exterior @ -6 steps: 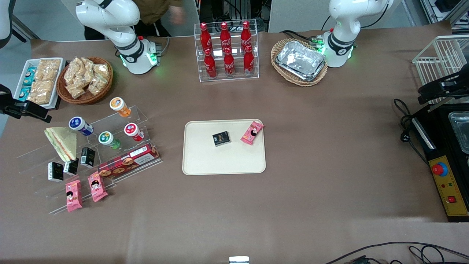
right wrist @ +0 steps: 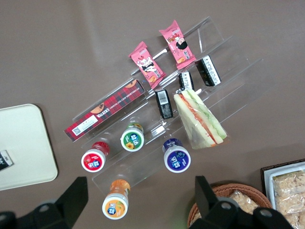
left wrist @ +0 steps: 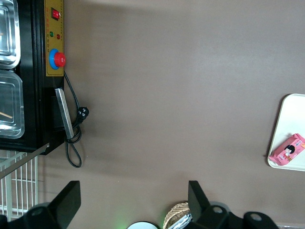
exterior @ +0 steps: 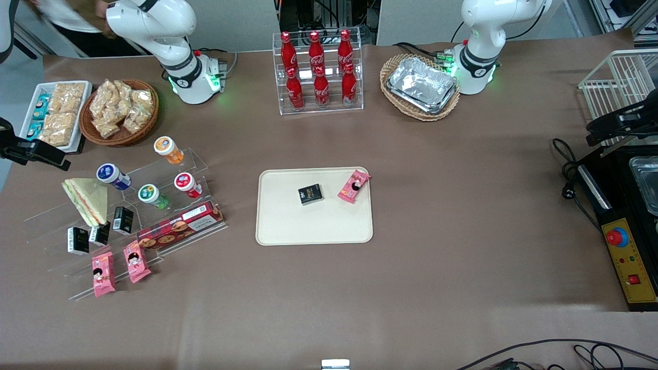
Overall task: Place sandwich on tray
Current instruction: 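Move the right gripper toward the wrapped sandwich on the acrylic rack, then lower the right gripper around the sandwich and close on it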
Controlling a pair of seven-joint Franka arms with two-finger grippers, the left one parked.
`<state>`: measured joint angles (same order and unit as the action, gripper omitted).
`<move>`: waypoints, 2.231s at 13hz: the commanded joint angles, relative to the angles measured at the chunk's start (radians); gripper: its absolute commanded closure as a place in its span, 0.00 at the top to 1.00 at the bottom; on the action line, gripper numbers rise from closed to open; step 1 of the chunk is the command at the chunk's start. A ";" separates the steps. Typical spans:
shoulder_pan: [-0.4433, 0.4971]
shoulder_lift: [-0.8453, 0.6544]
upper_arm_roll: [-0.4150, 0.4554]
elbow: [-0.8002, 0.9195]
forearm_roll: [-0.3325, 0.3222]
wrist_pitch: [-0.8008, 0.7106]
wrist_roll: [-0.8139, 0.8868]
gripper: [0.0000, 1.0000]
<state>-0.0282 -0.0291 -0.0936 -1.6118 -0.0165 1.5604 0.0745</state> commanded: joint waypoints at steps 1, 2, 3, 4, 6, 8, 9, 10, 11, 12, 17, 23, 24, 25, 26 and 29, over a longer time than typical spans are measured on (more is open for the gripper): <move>-0.006 -0.031 -0.023 -0.002 0.004 -0.071 -0.012 1.00; -0.004 -0.040 -0.038 -0.010 0.001 -0.075 -0.015 1.00; -0.004 -0.057 -0.043 -0.025 -0.002 -0.072 -0.021 1.00; -0.004 -0.060 -0.044 -0.028 -0.037 -0.075 -0.065 1.00; -0.012 -0.074 -0.055 -0.069 -0.068 -0.056 -0.123 1.00; -0.030 -0.103 -0.073 -0.156 -0.068 0.028 -0.218 1.00; -0.050 -0.124 -0.081 -0.222 -0.068 0.097 -0.273 1.00; -0.064 -0.143 -0.083 -0.287 -0.068 0.169 -0.298 1.00; -0.070 -0.155 -0.083 -0.340 -0.068 0.228 -0.308 1.00; -0.070 -0.160 -0.083 -0.376 -0.068 0.268 -0.309 1.00; -0.073 -0.143 -0.097 -0.539 -0.068 0.495 -0.379 1.00; -0.079 -0.083 -0.156 -0.594 -0.066 0.604 -0.539 1.00; -0.079 -0.080 -0.159 -0.608 -0.066 0.634 -0.542 1.00; -0.079 -0.072 -0.159 -0.622 -0.065 0.659 -0.544 1.00; -0.081 -0.062 -0.159 -0.631 -0.062 0.687 -0.544 1.00; -0.081 -0.028 -0.161 -0.645 -0.056 0.751 -0.544 1.00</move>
<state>-0.1018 -0.0778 -0.2565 -2.2389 -0.0647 2.2502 -0.4583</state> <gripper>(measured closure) 0.000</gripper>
